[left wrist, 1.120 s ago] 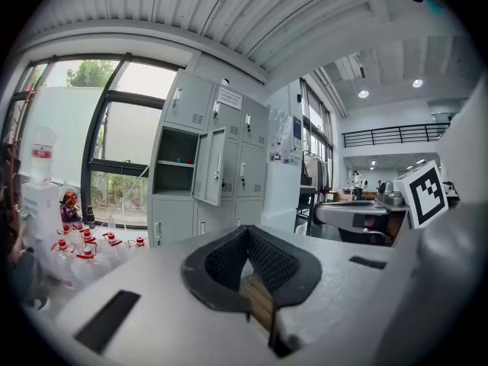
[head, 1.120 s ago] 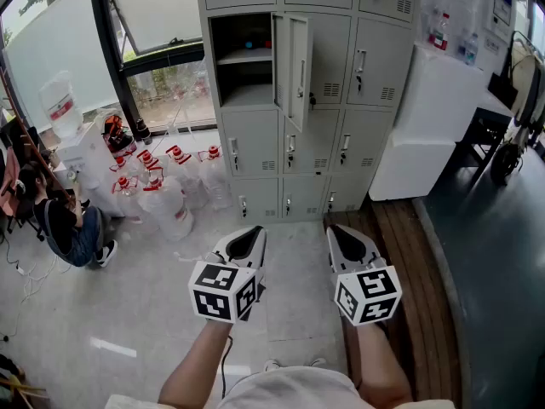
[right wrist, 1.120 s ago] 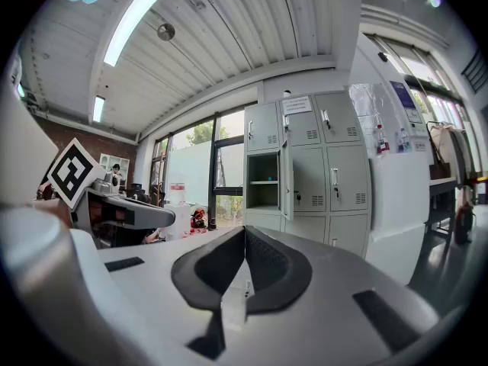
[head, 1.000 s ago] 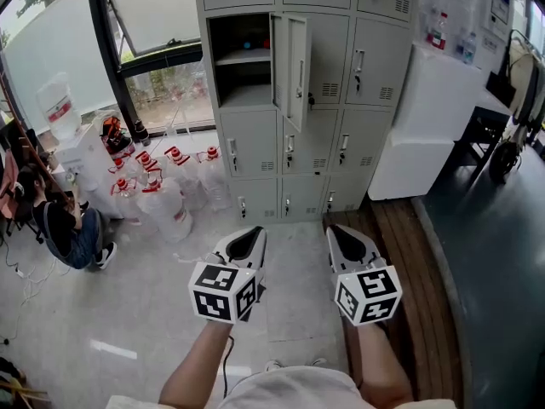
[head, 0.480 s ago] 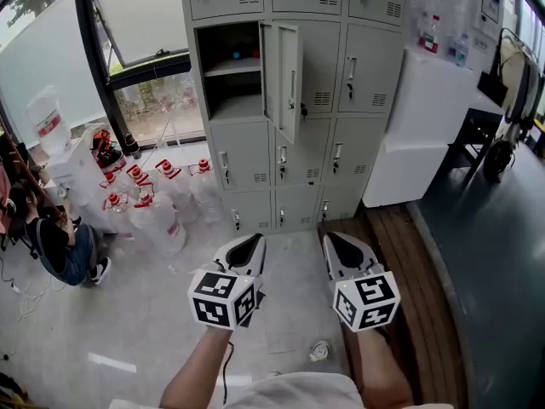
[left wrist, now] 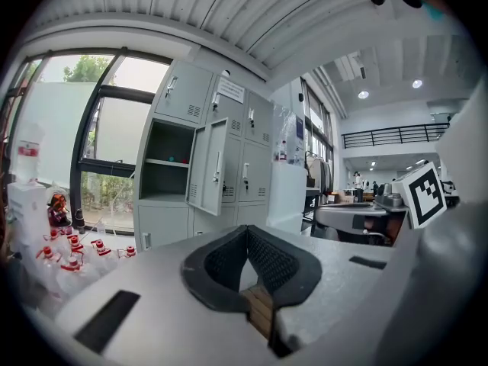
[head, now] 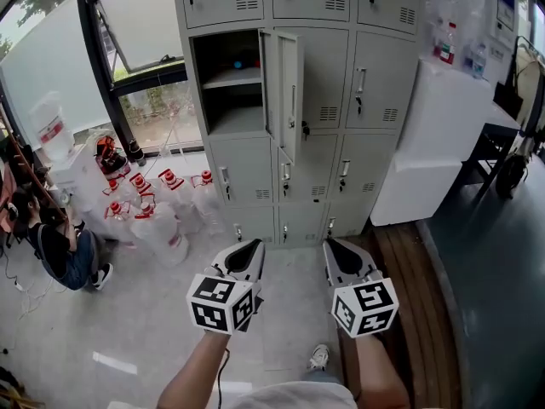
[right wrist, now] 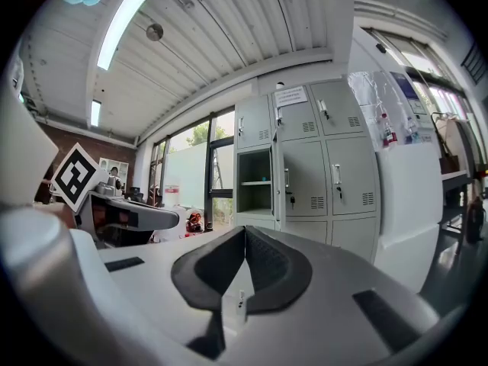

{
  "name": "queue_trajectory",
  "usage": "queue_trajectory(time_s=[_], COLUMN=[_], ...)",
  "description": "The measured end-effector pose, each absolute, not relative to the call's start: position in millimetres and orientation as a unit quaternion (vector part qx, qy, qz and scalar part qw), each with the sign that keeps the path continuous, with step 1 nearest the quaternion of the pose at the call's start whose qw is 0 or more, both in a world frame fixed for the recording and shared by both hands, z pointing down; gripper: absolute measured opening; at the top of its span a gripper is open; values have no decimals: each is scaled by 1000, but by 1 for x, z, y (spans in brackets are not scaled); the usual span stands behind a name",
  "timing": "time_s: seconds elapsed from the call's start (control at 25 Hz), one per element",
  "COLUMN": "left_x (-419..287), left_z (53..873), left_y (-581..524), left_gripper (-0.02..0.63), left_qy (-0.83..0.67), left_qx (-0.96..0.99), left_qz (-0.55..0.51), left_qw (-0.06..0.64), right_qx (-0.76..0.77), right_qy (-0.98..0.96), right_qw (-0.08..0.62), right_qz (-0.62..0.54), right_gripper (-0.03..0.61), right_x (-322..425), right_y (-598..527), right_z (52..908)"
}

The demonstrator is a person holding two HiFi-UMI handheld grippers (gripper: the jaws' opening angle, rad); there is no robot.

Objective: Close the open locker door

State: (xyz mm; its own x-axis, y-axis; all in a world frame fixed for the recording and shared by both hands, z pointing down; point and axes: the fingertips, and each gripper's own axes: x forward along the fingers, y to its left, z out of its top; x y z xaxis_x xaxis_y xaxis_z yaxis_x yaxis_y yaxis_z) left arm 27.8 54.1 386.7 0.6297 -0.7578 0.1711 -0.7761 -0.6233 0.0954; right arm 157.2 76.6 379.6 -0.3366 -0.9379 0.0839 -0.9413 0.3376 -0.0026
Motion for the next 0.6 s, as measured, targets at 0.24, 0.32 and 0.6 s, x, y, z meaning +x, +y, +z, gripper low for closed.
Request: queue_trajectory(time_s=[0.24, 0.32, 0.6], left_x=[68, 83, 126], left_z=[381, 380, 382], left_y=[13, 2, -31], left_gripper=[6, 6, 6], left_qy=[-435, -439, -454], left_qx=[895, 893, 884], left_qz=[58, 57, 65], left_qw=[81, 82, 86], right_qx=[556, 546, 514], right_qy=[-831, -837, -857], right_qw=[24, 24, 21], right_qz=[23, 23, 26], right_gripper=[6, 6, 6], right_x=[189, 198, 227], right_y=[27, 12, -27], right_z=[376, 376, 374])
